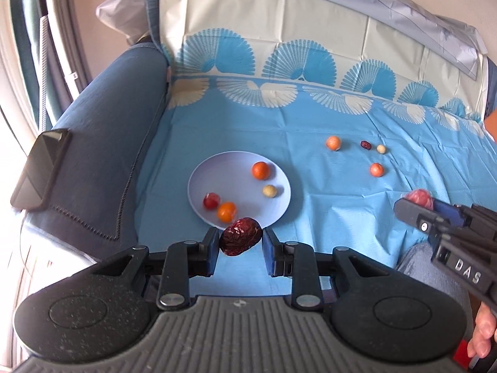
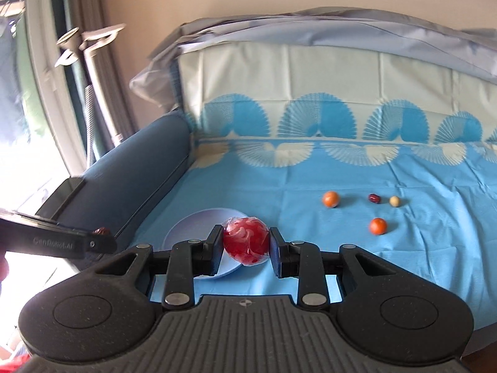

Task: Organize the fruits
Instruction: 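Carry the date and lychee over the plate with both tools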

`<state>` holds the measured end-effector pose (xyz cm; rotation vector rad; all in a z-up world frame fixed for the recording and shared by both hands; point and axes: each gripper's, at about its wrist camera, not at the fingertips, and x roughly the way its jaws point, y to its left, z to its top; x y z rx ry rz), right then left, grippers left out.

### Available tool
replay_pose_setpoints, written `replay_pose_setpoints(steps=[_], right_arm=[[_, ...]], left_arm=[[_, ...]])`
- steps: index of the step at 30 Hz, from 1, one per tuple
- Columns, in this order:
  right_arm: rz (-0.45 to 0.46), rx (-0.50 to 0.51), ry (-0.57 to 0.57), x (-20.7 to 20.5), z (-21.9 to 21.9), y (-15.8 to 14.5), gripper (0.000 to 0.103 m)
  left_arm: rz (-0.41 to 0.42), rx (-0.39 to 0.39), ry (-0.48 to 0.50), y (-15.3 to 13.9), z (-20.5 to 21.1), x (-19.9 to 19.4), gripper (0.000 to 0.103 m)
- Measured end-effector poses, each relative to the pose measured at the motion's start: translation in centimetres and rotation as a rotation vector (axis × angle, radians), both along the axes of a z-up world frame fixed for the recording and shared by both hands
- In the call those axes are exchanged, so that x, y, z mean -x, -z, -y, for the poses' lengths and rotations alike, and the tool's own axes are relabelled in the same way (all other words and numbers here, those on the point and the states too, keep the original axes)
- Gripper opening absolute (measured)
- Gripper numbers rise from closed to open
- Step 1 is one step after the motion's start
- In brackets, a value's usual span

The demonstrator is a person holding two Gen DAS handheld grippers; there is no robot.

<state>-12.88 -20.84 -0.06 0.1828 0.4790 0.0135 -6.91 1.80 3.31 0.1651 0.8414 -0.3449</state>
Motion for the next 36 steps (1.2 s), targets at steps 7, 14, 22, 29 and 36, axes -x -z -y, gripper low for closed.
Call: replay_pose_setpoints(steps=[7, 14, 22, 29, 36], right_arm=[[0.006, 0.073, -0.062, 1.0, -3.1, -0.7, 0.032], [0.007, 0.096, -0.068, 1.3, -3.8, -1.1, 0.032], [-0.006, 0.093, -0.068, 1.1, -3.5, -0.9, 0.032], [-0.033, 0.086, -0.066, 0.2, -3.2, -0.3, 0.032], [-0.063, 0.083, -0.065, -1.0, -3.0, 0.4, 0.032]], left_arm=[[0.009, 0.019, -0.031, -0.4, -2.3, 1.1, 0.033], [-0.003, 0.023, -0.049, -0.3, -3.0, 1.1, 0.033], [-0.013, 0.019, -0.044, 0.1, -2.7, 0.9, 0.033], [-0.028, 0.008, -0.039, 0.6, -2.1, 0.2, 0.033], [-0.047, 0.007, -0.031, 1.1, -1.4, -1.2, 0.033]])
